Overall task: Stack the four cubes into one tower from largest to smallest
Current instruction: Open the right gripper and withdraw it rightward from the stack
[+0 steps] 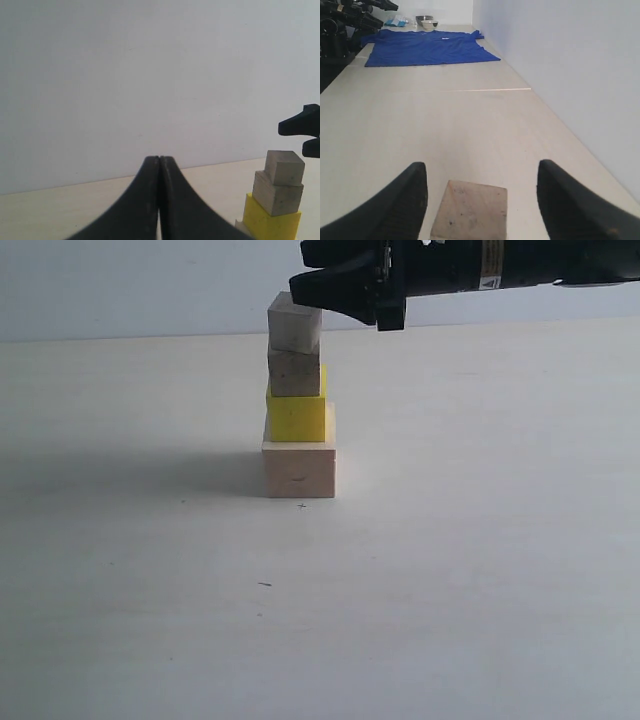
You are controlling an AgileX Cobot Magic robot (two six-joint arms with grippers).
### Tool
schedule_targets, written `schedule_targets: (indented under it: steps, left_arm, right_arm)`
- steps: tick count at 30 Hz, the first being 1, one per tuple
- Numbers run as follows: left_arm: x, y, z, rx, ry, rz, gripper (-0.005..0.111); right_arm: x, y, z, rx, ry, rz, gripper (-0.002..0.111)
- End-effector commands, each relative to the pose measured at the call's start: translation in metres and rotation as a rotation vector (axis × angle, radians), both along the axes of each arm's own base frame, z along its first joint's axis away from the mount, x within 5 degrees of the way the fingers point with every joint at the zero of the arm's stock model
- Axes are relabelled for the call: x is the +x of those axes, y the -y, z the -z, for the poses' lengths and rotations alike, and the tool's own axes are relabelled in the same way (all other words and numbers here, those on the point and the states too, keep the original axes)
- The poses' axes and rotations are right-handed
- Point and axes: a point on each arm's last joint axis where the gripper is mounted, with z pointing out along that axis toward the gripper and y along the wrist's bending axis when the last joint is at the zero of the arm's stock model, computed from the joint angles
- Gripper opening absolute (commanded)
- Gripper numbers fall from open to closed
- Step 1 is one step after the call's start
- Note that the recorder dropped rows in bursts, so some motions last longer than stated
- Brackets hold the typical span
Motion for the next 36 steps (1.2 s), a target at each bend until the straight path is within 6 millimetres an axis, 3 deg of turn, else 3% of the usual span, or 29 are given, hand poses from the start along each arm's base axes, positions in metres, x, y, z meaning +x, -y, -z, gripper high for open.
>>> schedule_targets:
  steps: [1,6,9,10,20,25,36]
  left_arm:
    - [-0.001,0.001,0.001,0.005,0.002,0.006,0.0]
    - [-0.001,0.001,0.001,0.005,0.002,0.006,0.0]
    - [-0.001,0.001,0.001,0.005,0.002,0.006,0.0]
    - [-0.001,0.001,0.001,0.005,0.002,0.006,0.0]
    - [-0.001,0.0,0.001,0.005,0.002,0.006,0.0]
    - [-0.001,0.0,0.001,0.005,0.002,0.006,0.0]
    - [-0.001,0.0,0.001,0.005,0.002,0.006,0.0]
  right_arm:
    - [-0.003,0.006,-0.015,-0.011,-0.021,0.001,0.053]
    - [-0.013,0.009,-0.032,-0.081,-0.032,-0.001,0.023]
    - [-0.013,0.013,-0.032,-0.155,-0.091,0.063,0.002]
    - [-0.011,0.013,-0.031,-0.158,-0.116,0.097,0.0]
    - [0.0,0.02,-0.017,-0.181,-0.223,0.276,0.0]
    - [-0.008,0.018,-0.006,-0.194,-0.241,0.228,0.0]
    - [-0.011,0.017,-0.004,-0.187,-0.256,0.197,0.0]
